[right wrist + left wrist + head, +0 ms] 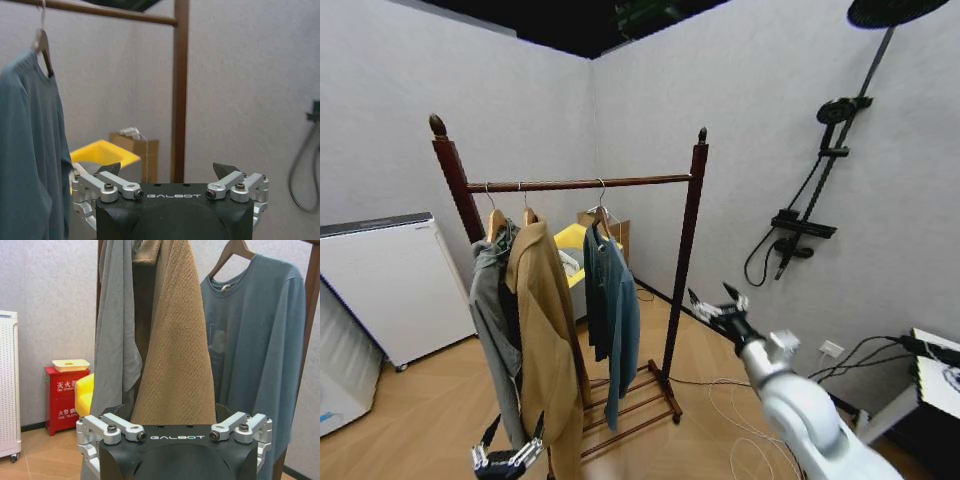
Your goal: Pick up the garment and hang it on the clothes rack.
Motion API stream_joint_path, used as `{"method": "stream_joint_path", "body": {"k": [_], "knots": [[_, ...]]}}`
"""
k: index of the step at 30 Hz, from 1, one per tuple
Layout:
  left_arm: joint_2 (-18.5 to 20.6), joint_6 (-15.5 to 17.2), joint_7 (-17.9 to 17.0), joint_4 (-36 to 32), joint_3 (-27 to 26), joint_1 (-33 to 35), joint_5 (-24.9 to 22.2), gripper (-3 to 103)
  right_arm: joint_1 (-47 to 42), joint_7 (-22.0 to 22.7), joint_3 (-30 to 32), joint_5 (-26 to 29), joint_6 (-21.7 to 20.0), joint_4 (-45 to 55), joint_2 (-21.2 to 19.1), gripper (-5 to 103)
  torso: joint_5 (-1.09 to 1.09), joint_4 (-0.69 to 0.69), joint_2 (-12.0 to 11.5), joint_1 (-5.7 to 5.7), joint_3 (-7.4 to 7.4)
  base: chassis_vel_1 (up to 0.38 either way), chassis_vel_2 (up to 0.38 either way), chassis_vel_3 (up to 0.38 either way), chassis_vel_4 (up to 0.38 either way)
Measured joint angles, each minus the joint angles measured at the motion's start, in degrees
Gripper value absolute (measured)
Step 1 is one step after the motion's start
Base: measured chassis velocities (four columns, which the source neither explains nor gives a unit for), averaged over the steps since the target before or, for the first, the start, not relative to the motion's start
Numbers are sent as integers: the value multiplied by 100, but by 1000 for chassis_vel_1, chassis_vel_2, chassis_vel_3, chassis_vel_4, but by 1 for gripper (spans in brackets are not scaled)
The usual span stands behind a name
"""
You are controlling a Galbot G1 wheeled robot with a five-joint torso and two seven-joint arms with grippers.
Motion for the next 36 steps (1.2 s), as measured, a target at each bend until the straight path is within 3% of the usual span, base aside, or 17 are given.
{"method": "stream_joint_path", "body": {"k": [4, 13, 36], "knots": [[0, 0, -1, 0, 0, 0, 0, 100, -1382, 23, 98, -364, 594, 42, 567, 100, -2, 0, 0, -1, 0, 0, 0, 0, 0], [0, 0, -2, 0, -1, 0, 0, 100, -2072, 45, 13, -897, 750, 360, 1075, 100, -2, 2, -1, 1, 1, 0, 0, 0, 0], [0, 0, -1, 0, -1, 0, 0, 100, -2005, 20, -44, -1037, 736, 337, 1128, 100, 0, 3, -2, 2, 1, 0, 0, 0, 0]]}}
